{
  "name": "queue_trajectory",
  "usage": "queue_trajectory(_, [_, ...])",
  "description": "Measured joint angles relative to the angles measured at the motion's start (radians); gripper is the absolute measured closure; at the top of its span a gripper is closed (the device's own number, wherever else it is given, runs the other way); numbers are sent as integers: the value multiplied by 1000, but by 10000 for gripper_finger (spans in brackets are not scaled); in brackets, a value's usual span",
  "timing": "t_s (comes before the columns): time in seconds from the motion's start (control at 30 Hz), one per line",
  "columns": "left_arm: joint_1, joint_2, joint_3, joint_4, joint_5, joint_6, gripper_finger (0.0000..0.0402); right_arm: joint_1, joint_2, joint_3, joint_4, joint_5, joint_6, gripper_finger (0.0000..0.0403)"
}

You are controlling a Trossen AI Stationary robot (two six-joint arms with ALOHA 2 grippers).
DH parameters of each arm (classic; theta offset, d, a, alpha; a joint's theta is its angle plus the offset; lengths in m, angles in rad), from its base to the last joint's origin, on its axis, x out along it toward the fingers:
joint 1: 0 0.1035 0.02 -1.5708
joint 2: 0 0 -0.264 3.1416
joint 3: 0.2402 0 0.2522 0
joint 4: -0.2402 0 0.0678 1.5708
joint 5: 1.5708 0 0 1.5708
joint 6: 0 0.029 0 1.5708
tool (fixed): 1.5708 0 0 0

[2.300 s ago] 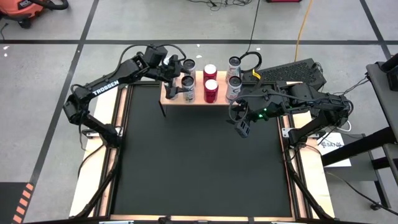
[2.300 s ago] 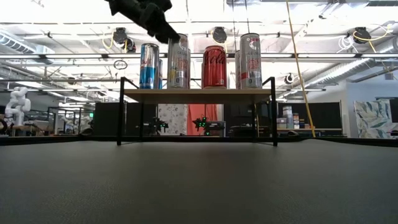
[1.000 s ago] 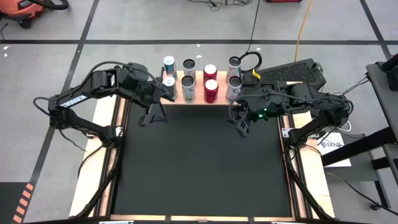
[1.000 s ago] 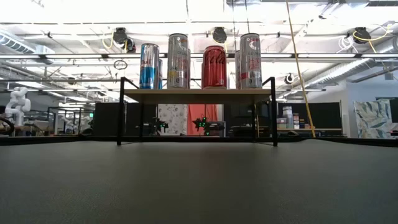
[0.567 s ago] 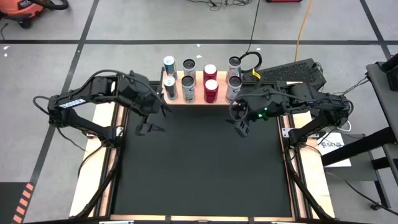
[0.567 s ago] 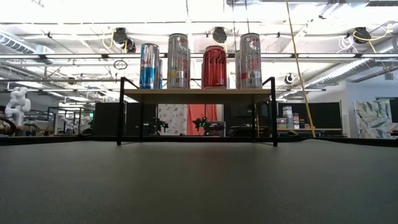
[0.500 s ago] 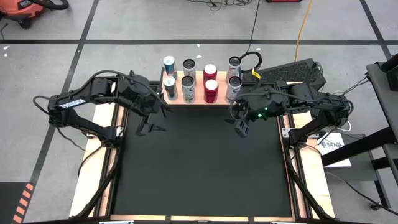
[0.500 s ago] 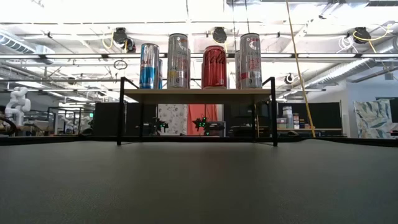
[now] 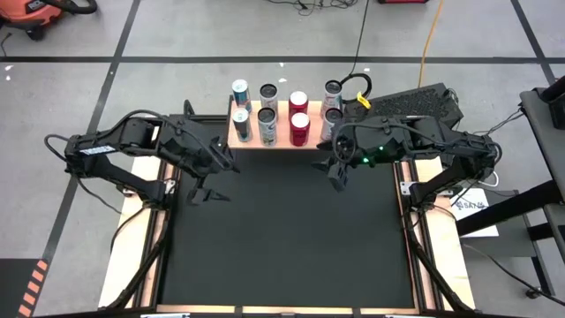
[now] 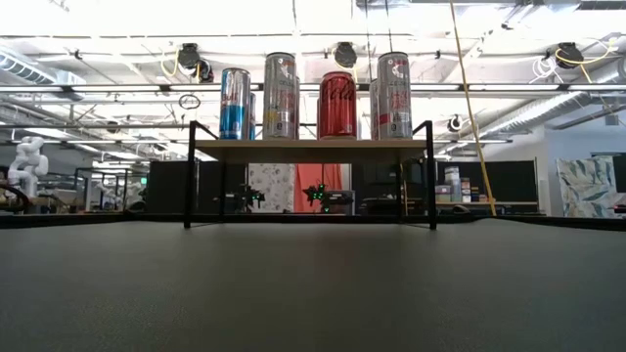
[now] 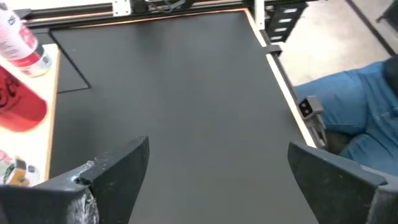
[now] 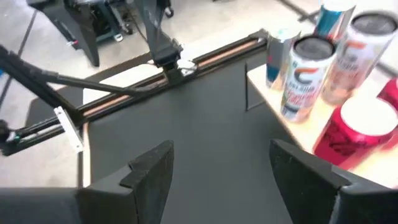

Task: Place canned beverage on shelf
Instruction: Put the white orange soda can on the shelf aligned with the other white orange soda can

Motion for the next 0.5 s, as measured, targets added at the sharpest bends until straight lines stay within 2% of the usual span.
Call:
queue_trajectory(0.23, [-64, 0, 0, 0, -96, -32, 14, -1, 7, 0, 37, 40, -103, 156])
queue_trajectory(0.5, [-121, 0, 0, 0, -128, -103, 14, -34, 77, 0, 39, 39, -338, 156])
